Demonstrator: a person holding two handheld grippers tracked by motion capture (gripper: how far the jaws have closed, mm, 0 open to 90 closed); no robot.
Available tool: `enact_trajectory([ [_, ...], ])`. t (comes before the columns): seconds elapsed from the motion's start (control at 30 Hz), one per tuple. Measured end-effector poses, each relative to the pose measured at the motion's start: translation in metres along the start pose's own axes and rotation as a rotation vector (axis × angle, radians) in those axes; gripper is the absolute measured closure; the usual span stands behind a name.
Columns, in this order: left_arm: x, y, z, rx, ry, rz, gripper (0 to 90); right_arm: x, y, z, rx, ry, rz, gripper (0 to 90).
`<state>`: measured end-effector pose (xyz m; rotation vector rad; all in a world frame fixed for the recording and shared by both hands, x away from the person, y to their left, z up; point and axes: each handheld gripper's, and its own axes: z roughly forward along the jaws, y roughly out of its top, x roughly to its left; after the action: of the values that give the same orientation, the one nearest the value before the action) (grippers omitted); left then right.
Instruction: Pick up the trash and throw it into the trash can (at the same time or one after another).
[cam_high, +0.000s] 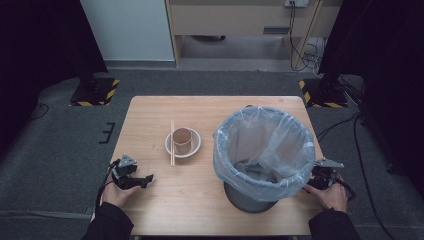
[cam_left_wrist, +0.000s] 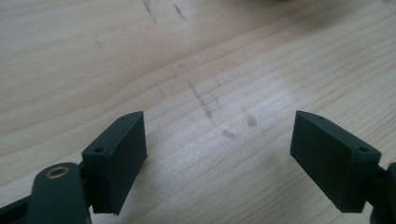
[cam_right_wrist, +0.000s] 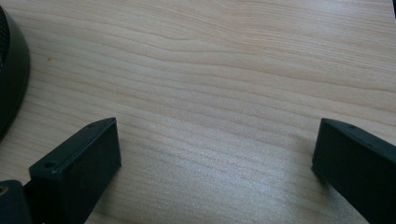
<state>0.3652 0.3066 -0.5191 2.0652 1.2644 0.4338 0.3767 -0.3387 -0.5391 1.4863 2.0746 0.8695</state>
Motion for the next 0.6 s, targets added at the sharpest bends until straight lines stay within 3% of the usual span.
enact_trajectory([
  [0.07,0.000,0.002,-0.003,-0.014,0.006,-0.008,18.2,0.000,0.000,0.000,0.001,-0.001,0.001,1.2],
  [0.13,-0.002,0.005,-0.008,-0.054,0.006,-0.026,19.0,0.000,0.000,0.000,0.002,-0.001,0.000,0.8],
  [0.17,-0.004,0.008,-0.013,-0.101,-0.001,-0.046,19.3,0.000,-0.001,-0.001,0.003,0.005,-0.004,0.8],
  [0.3,-0.008,0.013,-0.018,-0.135,0.014,-0.031,18.4,-0.001,-0.002,-0.002,0.005,0.014,-0.009,0.8],
  [0.4,-0.013,0.020,-0.025,-0.197,0.029,-0.018,18.0,-0.001,-0.003,-0.003,0.003,0.008,-0.006,0.8],
  [0.47,-0.014,0.021,-0.026,-0.212,0.033,-0.016,19.0,0.000,-0.003,-0.003,0.003,0.007,-0.004,0.8],
  [0.6,-0.022,0.028,-0.032,-0.276,0.025,-0.050,20.6,-0.001,-0.003,-0.003,0.003,0.004,-0.001,0.8],
])
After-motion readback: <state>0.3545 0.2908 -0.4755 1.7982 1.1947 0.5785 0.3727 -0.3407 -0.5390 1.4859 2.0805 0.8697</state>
